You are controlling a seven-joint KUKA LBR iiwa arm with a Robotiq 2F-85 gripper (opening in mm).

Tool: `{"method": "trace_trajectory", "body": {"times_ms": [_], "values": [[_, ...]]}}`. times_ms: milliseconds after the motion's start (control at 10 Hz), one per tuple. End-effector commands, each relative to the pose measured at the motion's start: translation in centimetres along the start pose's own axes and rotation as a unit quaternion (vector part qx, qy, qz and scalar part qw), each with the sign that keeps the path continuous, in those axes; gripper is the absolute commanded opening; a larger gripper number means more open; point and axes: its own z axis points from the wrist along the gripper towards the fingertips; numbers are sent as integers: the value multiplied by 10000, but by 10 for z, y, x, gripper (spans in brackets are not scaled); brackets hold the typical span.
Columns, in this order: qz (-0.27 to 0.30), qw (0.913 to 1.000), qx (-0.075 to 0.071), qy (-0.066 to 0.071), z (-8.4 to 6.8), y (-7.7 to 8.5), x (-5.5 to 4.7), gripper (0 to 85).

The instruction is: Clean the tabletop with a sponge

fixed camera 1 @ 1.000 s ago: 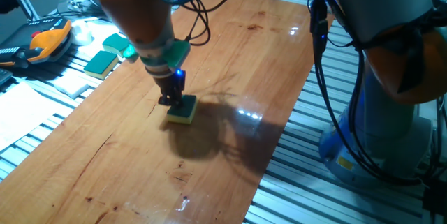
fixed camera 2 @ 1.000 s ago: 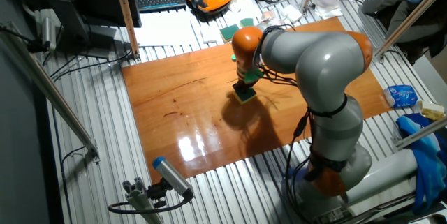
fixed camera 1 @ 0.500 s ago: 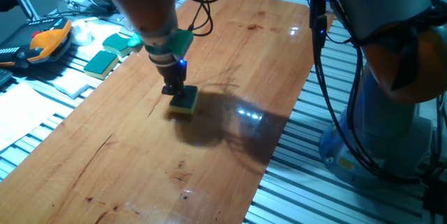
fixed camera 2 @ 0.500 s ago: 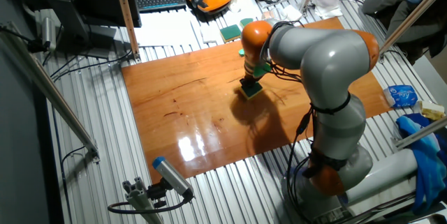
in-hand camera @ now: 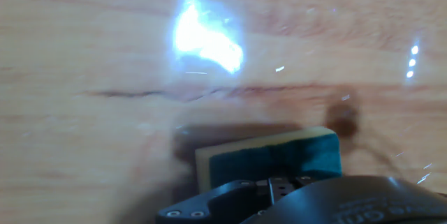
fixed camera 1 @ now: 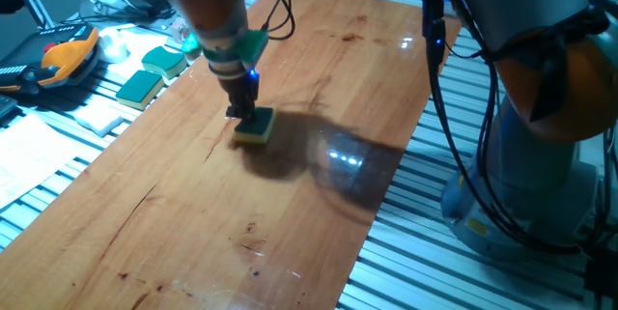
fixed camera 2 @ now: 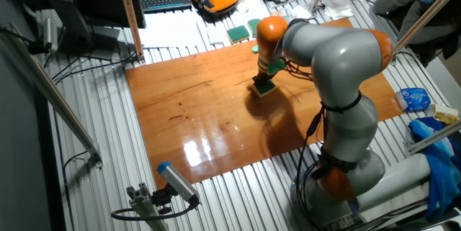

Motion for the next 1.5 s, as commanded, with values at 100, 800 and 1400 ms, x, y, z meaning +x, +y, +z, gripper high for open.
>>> {"method": "trace_trajectory", "body": {"times_ms": [100, 800, 1400], "values": [[-44, 10000, -51, 28, -1, -18, -2, 0], [-389, 9992, -51, -52, -4, -75, 8, 0], [-393, 9987, -300, -97, 8, -71, 12, 0]]}}
